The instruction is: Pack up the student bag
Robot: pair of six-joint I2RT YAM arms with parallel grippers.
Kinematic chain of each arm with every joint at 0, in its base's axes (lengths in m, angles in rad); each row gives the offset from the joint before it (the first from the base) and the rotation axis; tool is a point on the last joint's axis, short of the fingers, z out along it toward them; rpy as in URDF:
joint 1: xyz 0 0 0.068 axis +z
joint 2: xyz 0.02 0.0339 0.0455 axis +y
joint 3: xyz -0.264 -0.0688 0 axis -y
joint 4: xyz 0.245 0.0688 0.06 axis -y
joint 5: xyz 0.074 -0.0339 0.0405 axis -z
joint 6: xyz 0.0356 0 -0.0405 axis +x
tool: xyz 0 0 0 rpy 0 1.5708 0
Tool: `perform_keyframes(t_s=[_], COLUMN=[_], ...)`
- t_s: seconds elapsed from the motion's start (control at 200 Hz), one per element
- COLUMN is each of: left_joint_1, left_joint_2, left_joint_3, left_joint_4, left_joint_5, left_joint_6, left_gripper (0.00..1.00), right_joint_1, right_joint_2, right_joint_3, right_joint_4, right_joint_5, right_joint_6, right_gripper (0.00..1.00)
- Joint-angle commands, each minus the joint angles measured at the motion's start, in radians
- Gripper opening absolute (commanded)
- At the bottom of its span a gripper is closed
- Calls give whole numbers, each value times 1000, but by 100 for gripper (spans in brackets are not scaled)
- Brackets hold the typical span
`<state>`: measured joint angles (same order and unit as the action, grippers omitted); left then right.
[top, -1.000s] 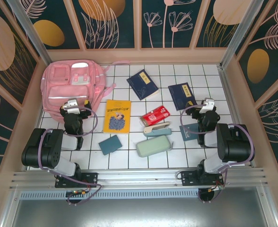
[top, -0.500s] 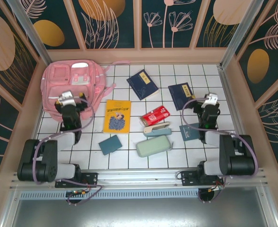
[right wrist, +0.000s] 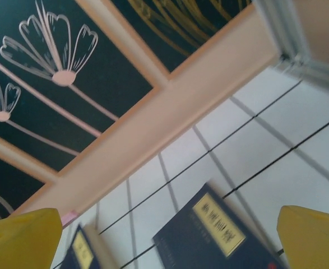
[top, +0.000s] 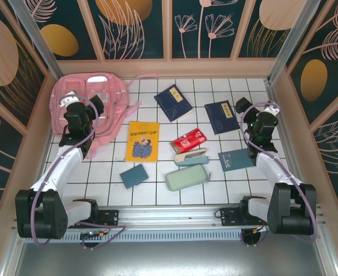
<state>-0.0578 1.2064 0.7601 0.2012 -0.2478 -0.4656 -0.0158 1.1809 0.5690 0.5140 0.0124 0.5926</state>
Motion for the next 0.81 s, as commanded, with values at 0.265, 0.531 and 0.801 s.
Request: perform_keyframes(t_s=[0.265,0.531,0.801], left_joint_1=[-127,-139,-175], left_joint_2=[227,398,500], left_joint_3=[63,160,207], left_joint_4=[-145,-259,-347], left_joint_5=[83,58,-4], left_joint_6=[104,175,248], left_gripper=[74,68,69], right_joint_1=[366,450,482], right_joint_2=[15,81,105], right_joint_3=[84,101,122], right_joint_4=[-105,-88,-108], right_joint_5=[-160,-192,-184], right_joint_6=[-89,-109,-111], right_gripper=[99,99,99])
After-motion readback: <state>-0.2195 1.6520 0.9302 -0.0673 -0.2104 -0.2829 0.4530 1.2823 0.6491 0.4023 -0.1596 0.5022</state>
